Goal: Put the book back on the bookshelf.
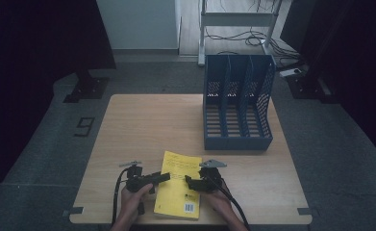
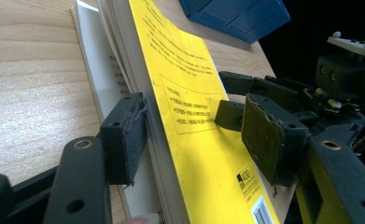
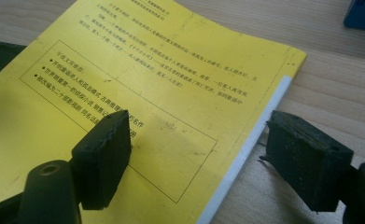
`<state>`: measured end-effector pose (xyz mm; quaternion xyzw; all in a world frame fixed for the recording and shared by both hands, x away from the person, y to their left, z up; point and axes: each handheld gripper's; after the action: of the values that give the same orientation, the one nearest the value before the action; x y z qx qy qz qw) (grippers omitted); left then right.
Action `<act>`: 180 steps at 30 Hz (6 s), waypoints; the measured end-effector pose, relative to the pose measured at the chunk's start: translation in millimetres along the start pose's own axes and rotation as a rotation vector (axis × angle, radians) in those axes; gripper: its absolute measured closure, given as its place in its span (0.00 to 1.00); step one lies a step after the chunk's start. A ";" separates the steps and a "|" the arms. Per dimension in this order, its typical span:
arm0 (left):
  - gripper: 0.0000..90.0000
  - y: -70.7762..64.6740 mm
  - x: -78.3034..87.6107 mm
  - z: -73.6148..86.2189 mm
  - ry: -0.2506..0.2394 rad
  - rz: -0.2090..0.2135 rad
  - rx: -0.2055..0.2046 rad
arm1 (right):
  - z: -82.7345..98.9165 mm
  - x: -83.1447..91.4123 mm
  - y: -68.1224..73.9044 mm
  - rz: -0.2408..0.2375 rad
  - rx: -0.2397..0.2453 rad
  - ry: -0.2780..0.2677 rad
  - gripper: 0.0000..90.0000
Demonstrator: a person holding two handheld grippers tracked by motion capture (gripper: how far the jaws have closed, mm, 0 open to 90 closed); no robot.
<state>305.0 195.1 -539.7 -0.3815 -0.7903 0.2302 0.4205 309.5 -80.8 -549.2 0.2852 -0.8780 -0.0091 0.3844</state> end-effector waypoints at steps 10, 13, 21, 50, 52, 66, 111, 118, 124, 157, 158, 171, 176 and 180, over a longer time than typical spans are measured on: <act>0.45 -5.7 1.6 -0.6 -0.021 0.018 0.006 | 1.0 0.3 -0.3 0.000 -0.003 -0.007 0.25; 0.45 -7.9 2.7 -0.7 -0.034 0.045 0.005 | 1.0 0.3 -0.5 -0.001 -0.007 -0.009 0.25; 0.47 -5.6 -0.1 0.9 -0.031 0.057 0.034 | 1.6 0.0 -1.0 -0.003 -0.008 -0.018 0.25; 0.66 -19.7 -11.4 6.1 0.028 -0.146 -0.134 | 2.3 -0.1 -2.1 -0.008 -0.006 -0.027 0.26; 0.68 -20.7 -12.1 6.6 0.026 -0.156 -0.143 | 2.3 0.0 -2.3 -0.010 -0.006 -0.027 0.26; 0.70 -25.3 -13.4 5.4 0.037 -0.169 -0.189 | 3.0 0.3 -3.1 -0.017 -0.010 -0.032 0.26; 0.87 -24.8 10.5 -5.0 -0.107 0.011 -0.159 | 5.9 16.6 -11.1 -0.131 -0.045 -0.107 0.27; 0.87 -30.2 16.5 -7.0 -0.128 0.051 -0.175 | 5.3 21.3 -12.0 -0.173 -0.076 -0.134 0.26; 0.87 -30.7 19.3 -7.6 -0.130 0.080 -0.172 | 5.3 25.0 -11.4 -0.184 -0.075 -0.134 0.24; 0.87 -35.1 26.8 -8.0 -0.138 0.125 -0.229 | 2.3 35.1 -8.9 -0.308 -0.113 -0.224 0.29; 0.87 -34.4 26.7 -8.0 -0.136 0.125 -0.227 | 1.8 36.7 -8.9 -0.305 -0.110 -0.230 0.30; 0.87 -30.9 26.7 -8.1 -0.126 0.125 -0.240 | -0.5 50.6 -10.1 -0.257 -0.053 -0.306 0.53; 0.87 -27.6 25.5 -8.4 -0.117 0.122 -0.228 | -0.9 52.0 -12.0 -0.268 -0.040 -0.306 0.57; 0.87 -27.5 25.6 -8.2 -0.116 0.117 -0.227 | -1.0 52.2 -12.2 -0.273 -0.036 -0.309 0.58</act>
<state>291.5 199.3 -504.0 -0.4578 -0.8108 0.1853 0.3142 287.9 -117.4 -516.4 0.3900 -0.8794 -0.1205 0.2452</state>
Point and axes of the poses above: each handheld gripper's, and its own axes: x roughly backward along the jaws, z roughly out of its underside, y roughly to its left, and after that the axes turned 3 degrees about y, right-handed
